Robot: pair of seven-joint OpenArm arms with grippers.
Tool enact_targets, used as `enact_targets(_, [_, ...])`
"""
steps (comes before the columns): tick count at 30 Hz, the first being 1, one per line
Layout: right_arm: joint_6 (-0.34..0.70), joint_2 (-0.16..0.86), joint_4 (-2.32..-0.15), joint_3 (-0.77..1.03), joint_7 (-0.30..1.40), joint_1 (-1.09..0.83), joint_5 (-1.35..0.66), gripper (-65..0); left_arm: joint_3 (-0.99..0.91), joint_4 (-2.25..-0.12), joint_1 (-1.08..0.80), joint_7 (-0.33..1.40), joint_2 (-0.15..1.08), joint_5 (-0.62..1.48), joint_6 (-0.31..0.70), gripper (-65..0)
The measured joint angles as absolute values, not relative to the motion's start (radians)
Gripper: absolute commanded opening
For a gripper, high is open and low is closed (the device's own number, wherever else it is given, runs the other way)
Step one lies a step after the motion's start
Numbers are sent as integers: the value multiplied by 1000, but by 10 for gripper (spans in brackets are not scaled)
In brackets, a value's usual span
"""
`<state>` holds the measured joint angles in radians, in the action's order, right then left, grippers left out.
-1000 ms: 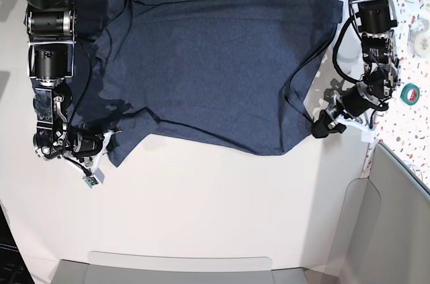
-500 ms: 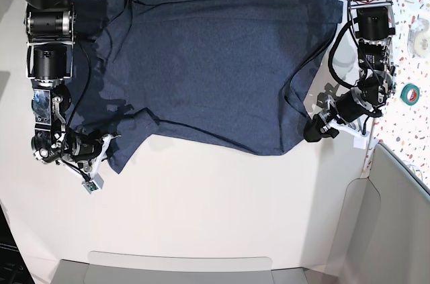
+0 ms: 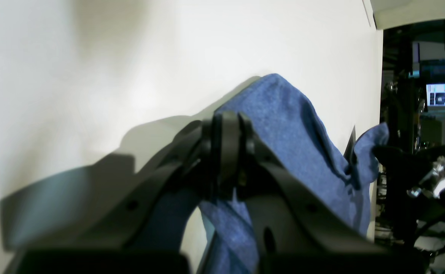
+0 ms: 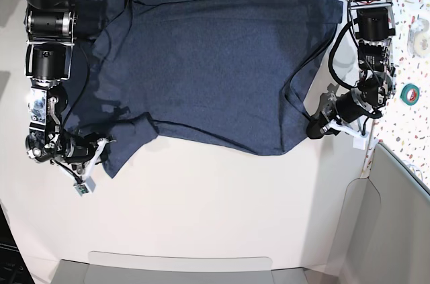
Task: Layout the t-shirt on the table in an organized manner, then fold the t-shirt properly
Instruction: 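Slide both grippers outward along the shirt edges to stretch it wide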
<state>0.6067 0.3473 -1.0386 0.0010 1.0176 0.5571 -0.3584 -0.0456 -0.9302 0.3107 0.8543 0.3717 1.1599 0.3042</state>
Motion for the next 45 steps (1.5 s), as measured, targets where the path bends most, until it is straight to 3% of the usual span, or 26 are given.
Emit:
enact_targets(13, [607, 343, -1039, 171, 979, 557, -349, -593, -46, -923, 415, 861, 371, 1151, 291, -650])
enact_targets(33, [606, 332, -1039, 177, 923, 573, -357, -586, -46, -923, 459, 904, 386, 1148, 291, -650])
enact_targets(35, [605, 332, -1039, 177, 923, 568, -354, -554, -46, -923, 457, 904, 386, 1148, 291, -650])
enact_targets(37, [599, 332, -1038, 177, 923, 568, -354, -481, -46, -923, 455, 904, 387, 1148, 291, -650])
enact_targets(41, [470, 321, -1037, 305, 923, 562, -364, -334, -46, -923, 455, 904, 387, 1148, 290, -650])
enact_targets(45, [422, 317, -1035, 455, 926, 540, -346, -275, -45, -923, 455, 905, 395, 1149, 291, -650])
